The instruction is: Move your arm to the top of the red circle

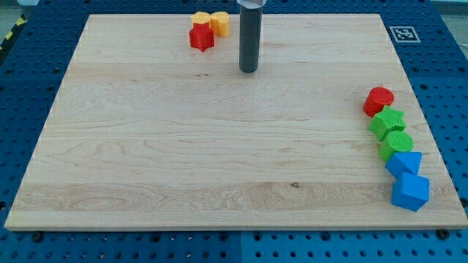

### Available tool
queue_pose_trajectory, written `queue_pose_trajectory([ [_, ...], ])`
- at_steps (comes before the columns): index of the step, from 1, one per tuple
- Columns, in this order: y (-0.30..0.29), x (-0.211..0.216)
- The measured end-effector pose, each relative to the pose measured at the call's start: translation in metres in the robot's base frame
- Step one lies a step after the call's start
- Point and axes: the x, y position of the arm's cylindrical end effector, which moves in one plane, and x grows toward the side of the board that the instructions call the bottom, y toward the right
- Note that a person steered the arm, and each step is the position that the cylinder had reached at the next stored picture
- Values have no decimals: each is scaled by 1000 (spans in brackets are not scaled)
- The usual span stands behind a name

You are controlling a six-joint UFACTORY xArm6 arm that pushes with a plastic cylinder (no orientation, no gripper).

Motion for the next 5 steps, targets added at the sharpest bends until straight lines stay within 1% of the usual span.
queue_pose_trajectory([
  [1, 0, 0],
  [3, 46, 2],
  [4, 117, 1],
  [5, 134, 1],
])
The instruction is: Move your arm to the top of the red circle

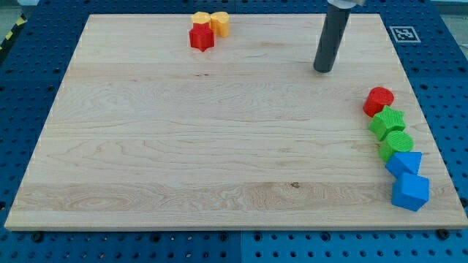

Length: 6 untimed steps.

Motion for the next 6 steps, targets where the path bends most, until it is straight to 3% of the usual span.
queue_pose_trajectory([
  [2, 74, 0],
  [6, 79, 0],
])
